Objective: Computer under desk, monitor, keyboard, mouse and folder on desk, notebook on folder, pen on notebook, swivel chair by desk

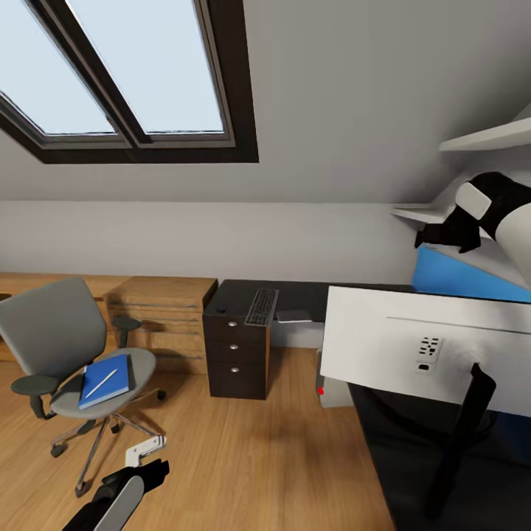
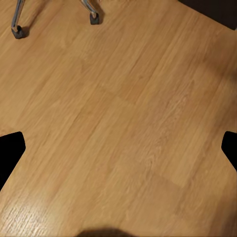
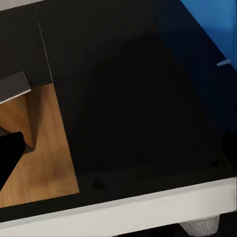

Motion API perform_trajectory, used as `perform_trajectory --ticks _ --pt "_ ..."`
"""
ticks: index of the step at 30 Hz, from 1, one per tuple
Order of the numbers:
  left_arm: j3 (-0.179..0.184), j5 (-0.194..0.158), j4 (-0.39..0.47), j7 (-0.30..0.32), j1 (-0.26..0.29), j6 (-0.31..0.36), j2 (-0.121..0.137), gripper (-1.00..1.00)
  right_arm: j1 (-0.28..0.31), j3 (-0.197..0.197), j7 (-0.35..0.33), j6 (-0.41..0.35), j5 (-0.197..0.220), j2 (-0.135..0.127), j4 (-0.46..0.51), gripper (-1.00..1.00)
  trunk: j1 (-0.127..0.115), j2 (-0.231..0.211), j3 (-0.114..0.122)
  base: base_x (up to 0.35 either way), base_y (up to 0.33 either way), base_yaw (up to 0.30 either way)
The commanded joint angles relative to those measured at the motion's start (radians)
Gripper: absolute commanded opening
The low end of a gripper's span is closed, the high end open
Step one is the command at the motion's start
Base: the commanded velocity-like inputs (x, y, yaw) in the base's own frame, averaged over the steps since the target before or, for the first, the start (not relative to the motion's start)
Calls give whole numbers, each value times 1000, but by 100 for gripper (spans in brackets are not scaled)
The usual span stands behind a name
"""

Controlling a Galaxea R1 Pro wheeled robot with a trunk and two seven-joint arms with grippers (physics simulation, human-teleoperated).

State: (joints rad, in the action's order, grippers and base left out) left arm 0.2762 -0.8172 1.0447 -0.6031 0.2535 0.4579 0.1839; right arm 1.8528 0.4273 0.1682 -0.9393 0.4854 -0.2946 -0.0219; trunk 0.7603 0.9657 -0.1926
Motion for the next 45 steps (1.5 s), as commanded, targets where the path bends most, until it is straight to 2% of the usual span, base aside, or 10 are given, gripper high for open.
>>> perform_trajectory --ticks 1,2,7,14,26,34,45 --pt "3 -8 1 -9 1 1 1 100 -4 2 0 -1 1 -2 -1 100 0 1 -2 17 0 0" --pt "3 -8 2 -9 1 1 2 100 -20 2 -34 -1 -42 -7 -1 100 0 1 -2 163 57 0" --pt "3 -8 15 -8 1 1 4 100 -53 2 -67 1 -67 -8 -1 100 0 1 -2 193 78 0" --pt "4 -9 19 -9 1 1 4 100 -83 7 -75 0 -72 -7 -1 100 0 1 -2 113 91 0" --pt "6 -11 18 -6 1 2 1 100 -212 17 -76 -2 -72 7 -2 100 0 1 -2 21 19 0" --pt "11 -11 18 -8 1 1 -1 100 -279 16 -76 -3 -71 33 -2 100 0 1 -2 0 0 0" --pt "20 -11 18 -9 1 1 -1 100 -287 18 -72 -4 -78 33 2 100 0 1 -2 0 0 0"
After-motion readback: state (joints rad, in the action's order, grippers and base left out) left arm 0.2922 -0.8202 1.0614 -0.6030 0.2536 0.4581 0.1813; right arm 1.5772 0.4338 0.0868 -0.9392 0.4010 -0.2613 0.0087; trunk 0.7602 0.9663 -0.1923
